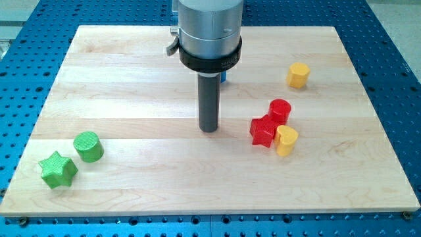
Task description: Push the red and the yellow blocks together
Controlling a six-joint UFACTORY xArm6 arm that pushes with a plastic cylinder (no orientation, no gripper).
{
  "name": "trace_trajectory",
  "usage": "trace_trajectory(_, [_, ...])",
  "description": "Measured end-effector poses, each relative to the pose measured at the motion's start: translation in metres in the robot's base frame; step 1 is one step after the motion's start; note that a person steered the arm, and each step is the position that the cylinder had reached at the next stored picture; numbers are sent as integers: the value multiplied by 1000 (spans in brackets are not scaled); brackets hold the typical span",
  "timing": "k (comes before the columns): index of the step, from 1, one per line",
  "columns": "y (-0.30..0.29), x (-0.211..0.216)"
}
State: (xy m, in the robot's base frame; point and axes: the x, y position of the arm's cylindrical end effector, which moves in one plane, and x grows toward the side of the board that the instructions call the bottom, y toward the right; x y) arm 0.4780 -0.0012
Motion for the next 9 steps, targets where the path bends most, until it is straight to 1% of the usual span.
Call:
trace_trajectory(1, [0,0])
trace_trajectory(2, [0,-20])
trace_trajectory(3, [0,-89])
trace_trajectory(4, [14,-151])
trace_trajectory(5, [79,-153])
trace_trajectory(6, [127,-152])
trace_trajectory(7, [130,-115])
trace_trajectory(9, [131,-124])
